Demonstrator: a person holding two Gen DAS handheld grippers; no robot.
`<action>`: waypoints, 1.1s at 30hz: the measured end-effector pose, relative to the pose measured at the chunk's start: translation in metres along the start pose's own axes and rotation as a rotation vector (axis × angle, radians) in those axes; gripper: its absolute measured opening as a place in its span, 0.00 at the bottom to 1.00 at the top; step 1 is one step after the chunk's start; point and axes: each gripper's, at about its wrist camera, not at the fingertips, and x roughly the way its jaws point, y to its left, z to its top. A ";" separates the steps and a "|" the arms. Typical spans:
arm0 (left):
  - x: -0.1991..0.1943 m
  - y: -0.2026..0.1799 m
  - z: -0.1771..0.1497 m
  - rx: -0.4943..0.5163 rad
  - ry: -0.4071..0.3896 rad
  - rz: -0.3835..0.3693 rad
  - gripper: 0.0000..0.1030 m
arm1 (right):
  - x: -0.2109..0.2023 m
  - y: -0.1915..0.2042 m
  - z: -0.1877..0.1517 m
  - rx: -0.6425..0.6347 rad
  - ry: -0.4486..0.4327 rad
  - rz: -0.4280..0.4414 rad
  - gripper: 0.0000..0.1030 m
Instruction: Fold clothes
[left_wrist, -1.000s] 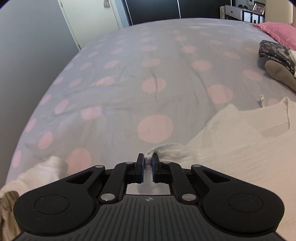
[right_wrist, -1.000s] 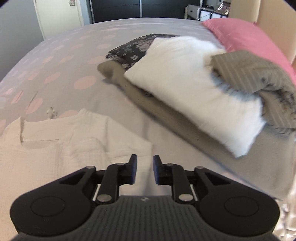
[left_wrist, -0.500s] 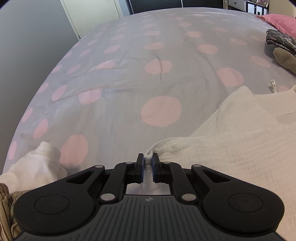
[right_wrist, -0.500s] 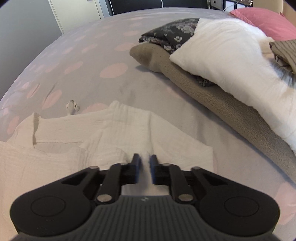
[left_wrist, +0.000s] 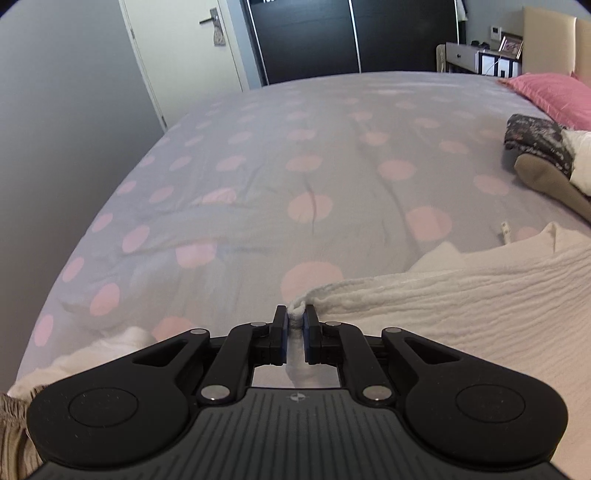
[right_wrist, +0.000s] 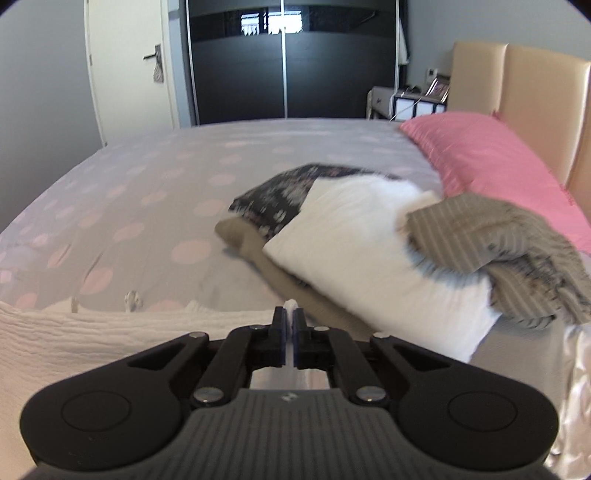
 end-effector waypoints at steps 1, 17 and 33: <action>-0.002 -0.003 0.004 0.004 -0.009 -0.004 0.06 | -0.004 -0.003 0.005 0.002 -0.017 -0.014 0.03; 0.075 -0.032 0.039 0.042 0.030 0.081 0.06 | 0.096 0.016 0.018 -0.050 -0.003 -0.161 0.03; 0.137 -0.043 0.019 0.005 0.129 0.069 0.12 | 0.155 0.029 -0.003 -0.090 0.111 -0.191 0.07</action>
